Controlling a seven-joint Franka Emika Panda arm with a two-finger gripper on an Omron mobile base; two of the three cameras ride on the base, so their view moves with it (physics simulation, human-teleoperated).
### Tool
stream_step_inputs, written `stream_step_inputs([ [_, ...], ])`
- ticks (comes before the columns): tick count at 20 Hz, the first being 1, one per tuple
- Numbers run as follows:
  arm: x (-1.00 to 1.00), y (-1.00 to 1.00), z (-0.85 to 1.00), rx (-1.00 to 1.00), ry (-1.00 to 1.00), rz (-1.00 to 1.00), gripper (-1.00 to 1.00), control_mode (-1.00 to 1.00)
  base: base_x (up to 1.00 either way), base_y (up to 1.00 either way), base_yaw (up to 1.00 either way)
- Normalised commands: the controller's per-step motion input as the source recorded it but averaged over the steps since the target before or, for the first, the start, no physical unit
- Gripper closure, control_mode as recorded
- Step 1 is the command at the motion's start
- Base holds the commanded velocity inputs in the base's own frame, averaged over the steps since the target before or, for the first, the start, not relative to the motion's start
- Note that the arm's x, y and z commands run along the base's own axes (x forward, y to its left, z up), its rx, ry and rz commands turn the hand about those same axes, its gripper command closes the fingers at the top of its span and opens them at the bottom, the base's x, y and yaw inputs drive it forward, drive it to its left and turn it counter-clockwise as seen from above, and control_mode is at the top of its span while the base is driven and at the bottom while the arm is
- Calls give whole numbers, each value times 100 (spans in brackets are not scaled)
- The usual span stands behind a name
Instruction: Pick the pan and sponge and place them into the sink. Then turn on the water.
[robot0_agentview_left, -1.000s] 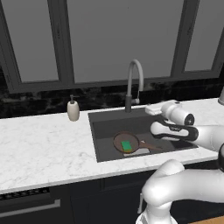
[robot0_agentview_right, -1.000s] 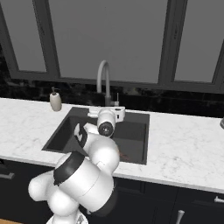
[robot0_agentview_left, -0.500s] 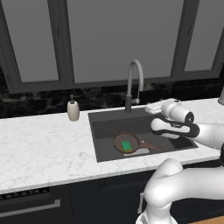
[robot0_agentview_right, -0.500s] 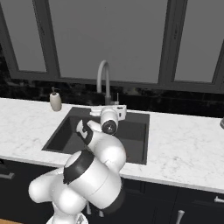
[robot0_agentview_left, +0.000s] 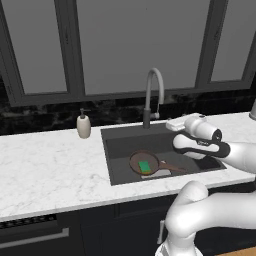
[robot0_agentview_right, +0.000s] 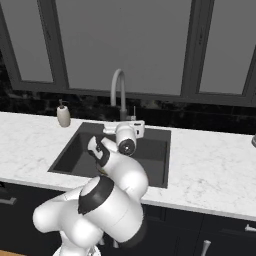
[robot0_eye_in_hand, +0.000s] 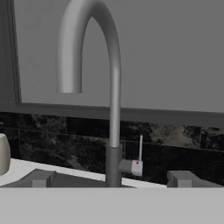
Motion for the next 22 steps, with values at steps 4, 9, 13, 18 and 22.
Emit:
stream_step_inputs([
  [4, 0, 0, -4, 0, 0, 2, -100, -100, 0, 0, 0],
  [9, 0, 0, -5, 0, 0, 2, -100, -100, 0, 0, 0],
  [13, 0, 0, -9, 0, 0, 2, -100, -100, 0, 0, 0],
  [18, 0, 0, -9, 0, 0, 2, -100, -100, 0, 0, 0],
  [22, 7, 0, -4, 0, 0, 0, -100, -100, 0, 0, 0],
])
